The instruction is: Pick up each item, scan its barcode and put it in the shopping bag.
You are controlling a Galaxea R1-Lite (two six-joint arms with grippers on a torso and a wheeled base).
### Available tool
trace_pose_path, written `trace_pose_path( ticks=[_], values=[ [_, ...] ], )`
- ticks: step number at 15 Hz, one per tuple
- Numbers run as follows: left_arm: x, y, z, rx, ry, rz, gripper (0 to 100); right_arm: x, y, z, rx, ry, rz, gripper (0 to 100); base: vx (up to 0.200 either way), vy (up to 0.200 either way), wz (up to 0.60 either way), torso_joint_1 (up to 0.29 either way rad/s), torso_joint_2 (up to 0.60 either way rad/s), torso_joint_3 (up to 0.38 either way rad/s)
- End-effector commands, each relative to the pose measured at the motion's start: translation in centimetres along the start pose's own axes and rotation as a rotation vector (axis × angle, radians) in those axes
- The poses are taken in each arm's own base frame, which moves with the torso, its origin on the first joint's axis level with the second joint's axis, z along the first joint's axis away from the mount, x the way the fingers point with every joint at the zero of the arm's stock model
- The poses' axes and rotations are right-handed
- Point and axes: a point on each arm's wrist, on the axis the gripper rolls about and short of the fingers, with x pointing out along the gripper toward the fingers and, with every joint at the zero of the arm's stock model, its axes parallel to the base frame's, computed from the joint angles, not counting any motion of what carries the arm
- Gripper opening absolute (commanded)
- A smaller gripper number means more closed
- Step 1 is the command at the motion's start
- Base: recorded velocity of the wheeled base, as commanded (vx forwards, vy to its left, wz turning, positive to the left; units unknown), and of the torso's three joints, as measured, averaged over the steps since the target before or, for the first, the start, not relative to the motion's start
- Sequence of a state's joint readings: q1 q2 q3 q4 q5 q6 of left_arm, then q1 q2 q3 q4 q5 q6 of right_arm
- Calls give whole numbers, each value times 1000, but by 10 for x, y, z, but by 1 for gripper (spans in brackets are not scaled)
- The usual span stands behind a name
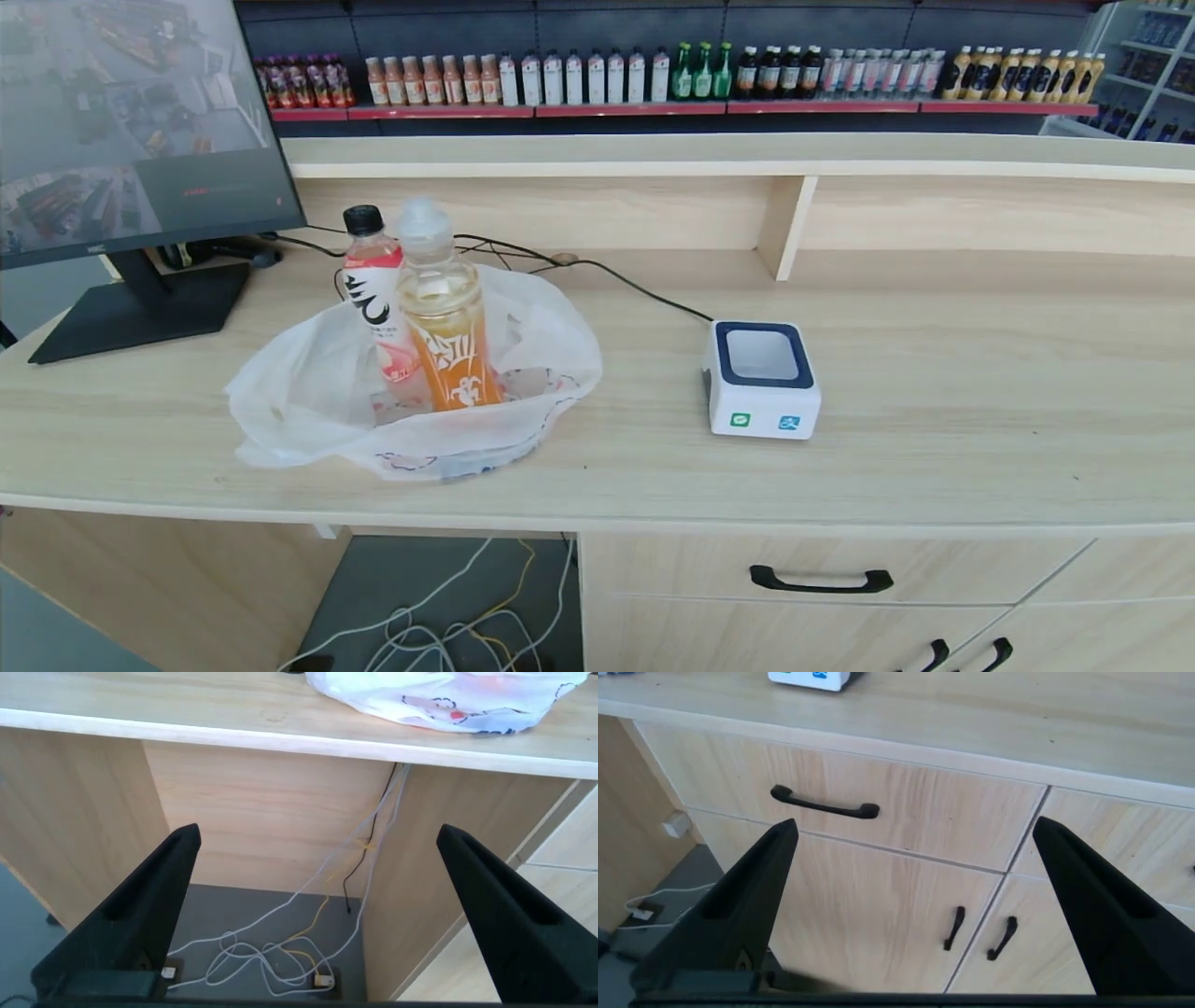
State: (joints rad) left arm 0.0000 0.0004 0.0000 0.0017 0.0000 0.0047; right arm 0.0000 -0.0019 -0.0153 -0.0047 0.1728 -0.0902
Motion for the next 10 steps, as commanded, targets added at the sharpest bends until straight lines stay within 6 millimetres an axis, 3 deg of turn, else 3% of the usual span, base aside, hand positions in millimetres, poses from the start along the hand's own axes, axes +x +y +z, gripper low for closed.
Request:
trace_pose_path(
  ticks=[1,2,10],
  values=[
    [0,0,0,0,-1,0,100,0,0,0,0,2,1,100,0,-200,0,2,2,-2],
    [0,0,0,0,-2,-2,100,0,0,0,-1,2,1,100,0,-200,0,7,2,7],
    [0,0,0,0,-1,0,100,0,0,0,0,2,1,100,0,0,0,0,0,0]
  ],
)
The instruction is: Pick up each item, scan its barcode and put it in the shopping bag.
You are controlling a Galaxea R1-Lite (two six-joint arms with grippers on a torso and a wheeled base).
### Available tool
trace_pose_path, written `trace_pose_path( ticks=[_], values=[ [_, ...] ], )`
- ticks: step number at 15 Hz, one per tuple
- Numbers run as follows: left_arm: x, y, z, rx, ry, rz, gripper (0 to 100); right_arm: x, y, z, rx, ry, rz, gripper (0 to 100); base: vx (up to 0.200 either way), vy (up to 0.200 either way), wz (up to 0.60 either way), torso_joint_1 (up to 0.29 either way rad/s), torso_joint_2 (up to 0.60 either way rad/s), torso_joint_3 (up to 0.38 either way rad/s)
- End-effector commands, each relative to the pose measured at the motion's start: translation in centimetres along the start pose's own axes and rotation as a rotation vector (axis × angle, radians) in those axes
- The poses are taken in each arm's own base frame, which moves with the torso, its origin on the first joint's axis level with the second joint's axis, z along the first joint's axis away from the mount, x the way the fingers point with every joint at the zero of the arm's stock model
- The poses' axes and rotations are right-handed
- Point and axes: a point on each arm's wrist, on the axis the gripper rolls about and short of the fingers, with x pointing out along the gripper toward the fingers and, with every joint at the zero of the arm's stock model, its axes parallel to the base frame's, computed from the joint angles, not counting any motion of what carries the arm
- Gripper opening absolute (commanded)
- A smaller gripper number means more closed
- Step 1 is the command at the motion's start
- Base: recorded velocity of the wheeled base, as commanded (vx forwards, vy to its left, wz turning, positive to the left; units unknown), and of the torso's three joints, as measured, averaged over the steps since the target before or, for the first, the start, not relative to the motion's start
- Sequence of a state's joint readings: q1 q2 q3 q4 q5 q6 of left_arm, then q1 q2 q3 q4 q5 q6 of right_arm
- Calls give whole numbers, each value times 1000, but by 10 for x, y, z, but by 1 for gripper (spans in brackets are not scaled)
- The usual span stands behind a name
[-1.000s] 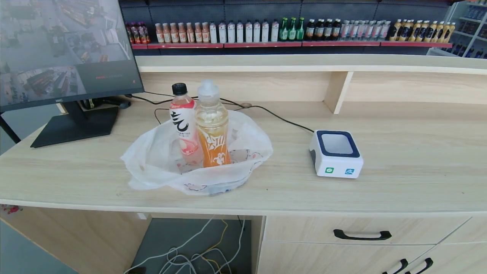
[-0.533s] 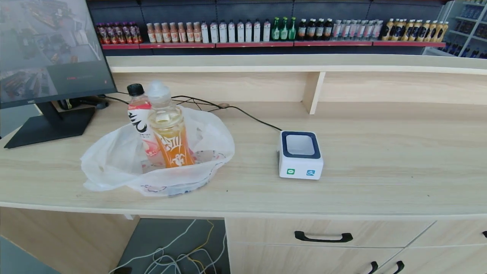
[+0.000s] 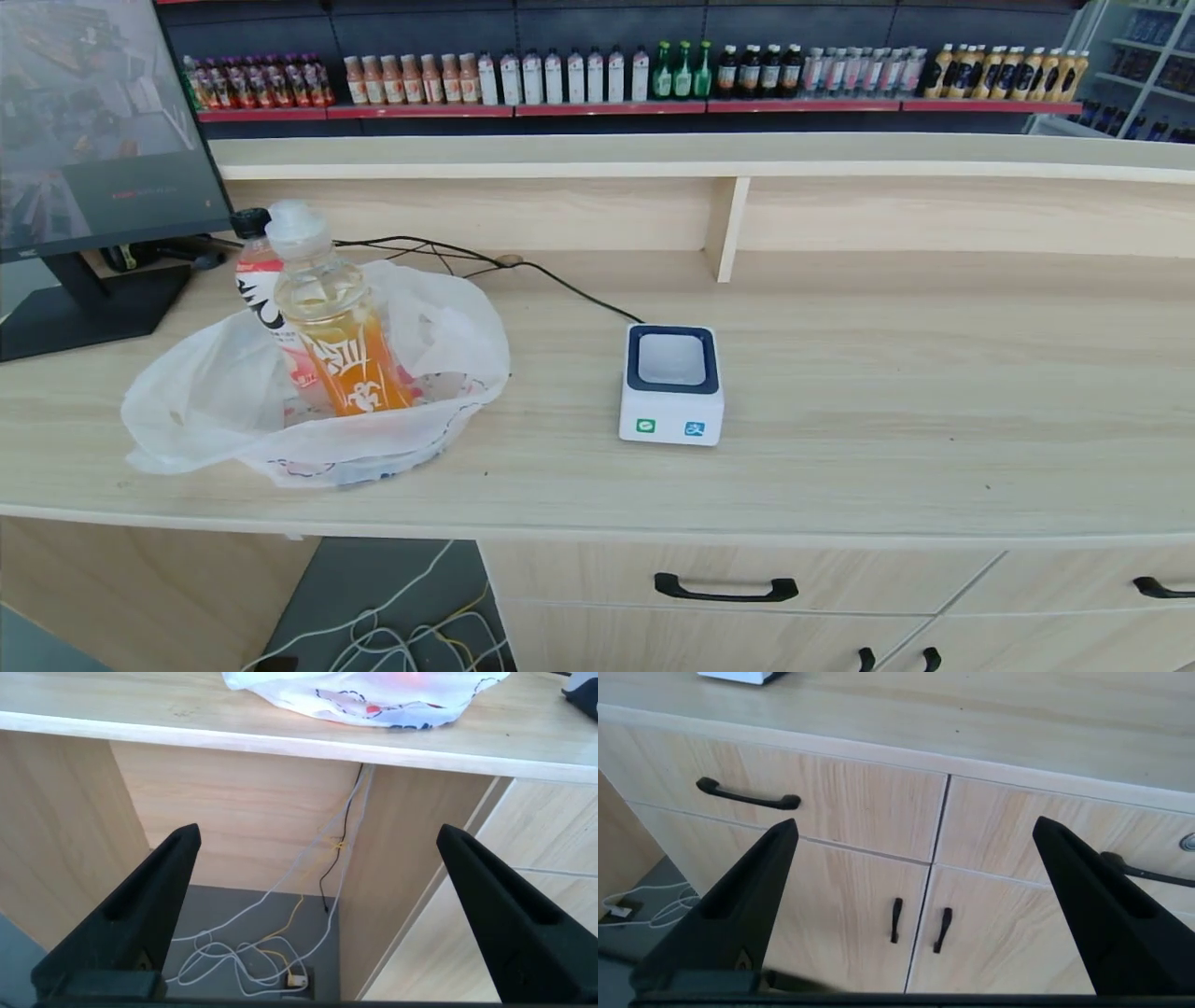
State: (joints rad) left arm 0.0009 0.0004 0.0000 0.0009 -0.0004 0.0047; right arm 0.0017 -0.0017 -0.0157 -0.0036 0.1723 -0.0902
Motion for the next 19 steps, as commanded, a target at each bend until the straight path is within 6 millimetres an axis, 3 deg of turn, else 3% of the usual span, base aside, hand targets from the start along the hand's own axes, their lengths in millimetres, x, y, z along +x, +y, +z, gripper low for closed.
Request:
trace_pose_path(
  ticks=[1,19],
  values=[
    [0,0,0,0,0,0,100,0,0,0,-2,0,-1,100,0,0,0,0,0,0],
    [0,0,0,1,-1,-2,100,0,0,0,-14,3,-22,100,0,0,0,0,0,0]
  ],
)
